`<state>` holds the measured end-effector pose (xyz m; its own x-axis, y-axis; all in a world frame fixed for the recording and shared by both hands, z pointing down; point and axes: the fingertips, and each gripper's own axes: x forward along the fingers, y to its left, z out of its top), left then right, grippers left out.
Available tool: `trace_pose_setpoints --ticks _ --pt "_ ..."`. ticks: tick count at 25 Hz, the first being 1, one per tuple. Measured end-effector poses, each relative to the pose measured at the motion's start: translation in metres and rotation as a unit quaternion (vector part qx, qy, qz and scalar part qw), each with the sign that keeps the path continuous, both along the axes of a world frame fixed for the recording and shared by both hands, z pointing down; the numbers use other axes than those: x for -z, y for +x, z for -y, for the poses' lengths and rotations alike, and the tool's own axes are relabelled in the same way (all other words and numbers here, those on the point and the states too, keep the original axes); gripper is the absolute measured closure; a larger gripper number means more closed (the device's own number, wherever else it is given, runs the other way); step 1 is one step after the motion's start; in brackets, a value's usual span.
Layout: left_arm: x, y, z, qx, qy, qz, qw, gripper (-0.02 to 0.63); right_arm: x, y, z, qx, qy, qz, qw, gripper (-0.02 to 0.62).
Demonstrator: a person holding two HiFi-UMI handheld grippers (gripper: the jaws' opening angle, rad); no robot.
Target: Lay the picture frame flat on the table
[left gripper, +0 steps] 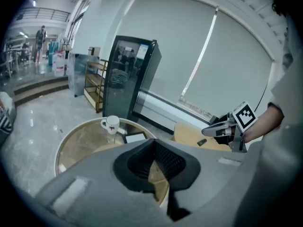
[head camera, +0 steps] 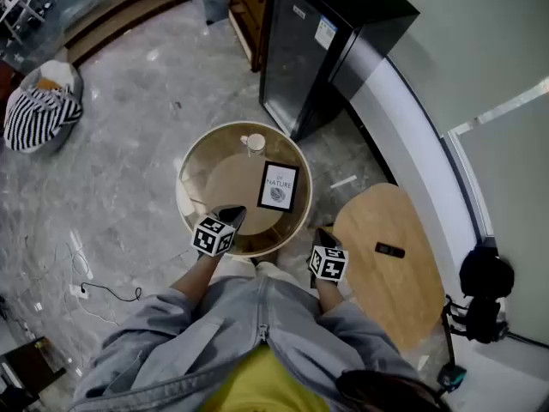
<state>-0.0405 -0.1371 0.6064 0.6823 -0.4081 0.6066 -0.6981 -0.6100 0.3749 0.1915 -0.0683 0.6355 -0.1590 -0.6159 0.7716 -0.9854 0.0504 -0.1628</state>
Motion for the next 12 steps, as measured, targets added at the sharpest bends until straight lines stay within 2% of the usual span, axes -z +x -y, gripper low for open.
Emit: trace_pose_setpoints --ticks 3,5,8,12 --pt "0.053 -0.005 0.015 0.024 0.071 -0.008 0.9971 0.601 0.057 0.015 0.013 -0.003 0.07 -0.023 0.997 0.595" --pt "0.092 -0.008 0.026 0.047 0.12 -0.015 0.9915 0.601 0.1 0.02 0.025 -0.006 0.125 -0.035 0.992 0.595" --pt "0.151 -0.012 0.037 0.083 0.184 -0.019 0.9793 0.601 0.168 0.018 0.038 -0.011 0.207 -0.039 0.978 0.595" --pt "0.23 -0.017 0.047 0.121 0.262 -0.026 0.9572 0.601 0.252 0.006 0.056 0.005 0.307 -0.049 0.951 0.595"
